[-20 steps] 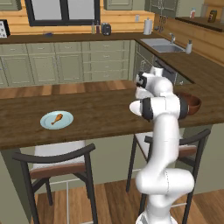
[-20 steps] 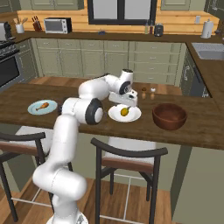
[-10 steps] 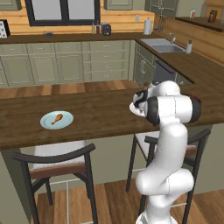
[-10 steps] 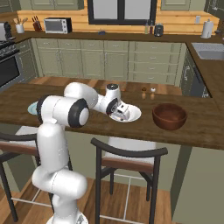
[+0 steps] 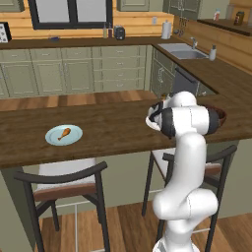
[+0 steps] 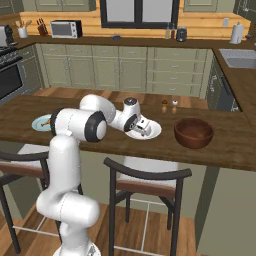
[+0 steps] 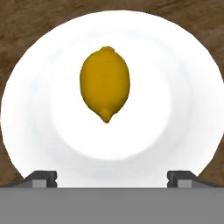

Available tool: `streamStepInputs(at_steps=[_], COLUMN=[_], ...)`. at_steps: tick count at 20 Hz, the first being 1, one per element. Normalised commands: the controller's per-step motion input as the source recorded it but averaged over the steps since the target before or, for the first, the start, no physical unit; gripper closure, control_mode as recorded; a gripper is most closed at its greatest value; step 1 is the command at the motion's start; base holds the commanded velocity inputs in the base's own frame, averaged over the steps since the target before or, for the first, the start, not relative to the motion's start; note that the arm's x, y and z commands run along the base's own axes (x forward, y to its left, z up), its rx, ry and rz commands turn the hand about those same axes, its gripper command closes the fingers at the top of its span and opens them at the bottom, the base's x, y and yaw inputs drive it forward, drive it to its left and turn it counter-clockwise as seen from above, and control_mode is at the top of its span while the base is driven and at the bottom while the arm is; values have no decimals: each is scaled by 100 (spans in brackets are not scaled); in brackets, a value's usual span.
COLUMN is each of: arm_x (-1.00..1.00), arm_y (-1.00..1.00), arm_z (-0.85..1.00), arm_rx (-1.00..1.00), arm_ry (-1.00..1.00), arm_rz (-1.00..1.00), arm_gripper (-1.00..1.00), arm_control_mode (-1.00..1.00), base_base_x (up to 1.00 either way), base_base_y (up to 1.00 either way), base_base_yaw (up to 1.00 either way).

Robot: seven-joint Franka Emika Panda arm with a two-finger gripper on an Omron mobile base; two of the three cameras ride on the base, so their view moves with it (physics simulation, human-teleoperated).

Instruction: Pick the chicken drumstick and lemon from their plates and place them in the bowl. Then put the bowl in the fridge.

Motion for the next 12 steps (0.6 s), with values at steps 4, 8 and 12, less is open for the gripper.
streamStepInputs(at_steps=[4, 8, 12], arm_x=[54, 51, 57], arm_y=[-3, -10, -18], arm_z=[-12, -25, -19], arm_rx=[0, 0, 0], arm_ry=[0, 3, 3], arm_rz=[0, 0, 0], arm_gripper=[-100, -100, -100], arm_control_mode=[-100, -100, -100], base_base_x=[0, 0, 0], base_base_y=[0, 0, 0], base_base_yaw=[0, 0, 0])
